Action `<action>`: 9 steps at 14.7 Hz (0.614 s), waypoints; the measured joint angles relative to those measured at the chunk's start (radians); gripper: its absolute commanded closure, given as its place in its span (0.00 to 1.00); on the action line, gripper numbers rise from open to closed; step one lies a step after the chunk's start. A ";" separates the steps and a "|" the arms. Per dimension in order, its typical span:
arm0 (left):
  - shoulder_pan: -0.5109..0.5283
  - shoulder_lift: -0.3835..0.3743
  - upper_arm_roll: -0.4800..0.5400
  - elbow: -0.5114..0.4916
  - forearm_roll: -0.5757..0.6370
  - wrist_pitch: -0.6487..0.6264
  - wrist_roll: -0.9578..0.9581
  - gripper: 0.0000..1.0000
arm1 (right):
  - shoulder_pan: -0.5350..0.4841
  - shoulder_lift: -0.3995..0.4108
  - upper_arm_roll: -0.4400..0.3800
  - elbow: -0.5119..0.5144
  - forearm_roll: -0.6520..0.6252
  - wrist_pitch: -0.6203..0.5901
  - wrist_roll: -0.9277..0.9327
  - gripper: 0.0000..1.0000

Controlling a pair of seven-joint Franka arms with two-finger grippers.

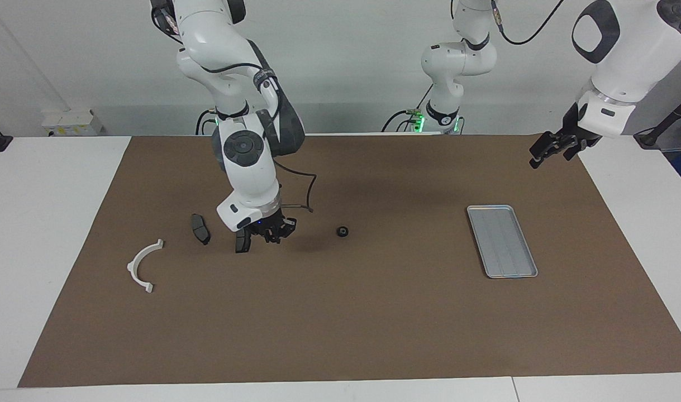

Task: Pick bearing gear from pile to tray

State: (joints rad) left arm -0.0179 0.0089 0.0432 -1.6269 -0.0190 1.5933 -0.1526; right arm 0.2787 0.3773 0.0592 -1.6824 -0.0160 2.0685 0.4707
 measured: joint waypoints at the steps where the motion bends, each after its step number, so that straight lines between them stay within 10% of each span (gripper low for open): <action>1: 0.000 0.000 0.000 0.000 0.000 0.000 0.000 0.00 | 0.011 -0.004 0.001 -0.014 0.000 0.018 0.016 1.00; 9: 0.000 0.000 0.000 0.000 0.000 0.000 0.000 0.00 | 0.144 -0.001 0.006 -0.053 0.000 0.089 0.219 1.00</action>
State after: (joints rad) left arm -0.0179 0.0088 0.0432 -1.6269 -0.0190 1.5933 -0.1526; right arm 0.4223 0.3760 0.0652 -1.7355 -0.0158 2.1575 0.6893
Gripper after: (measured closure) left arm 0.000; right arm 0.762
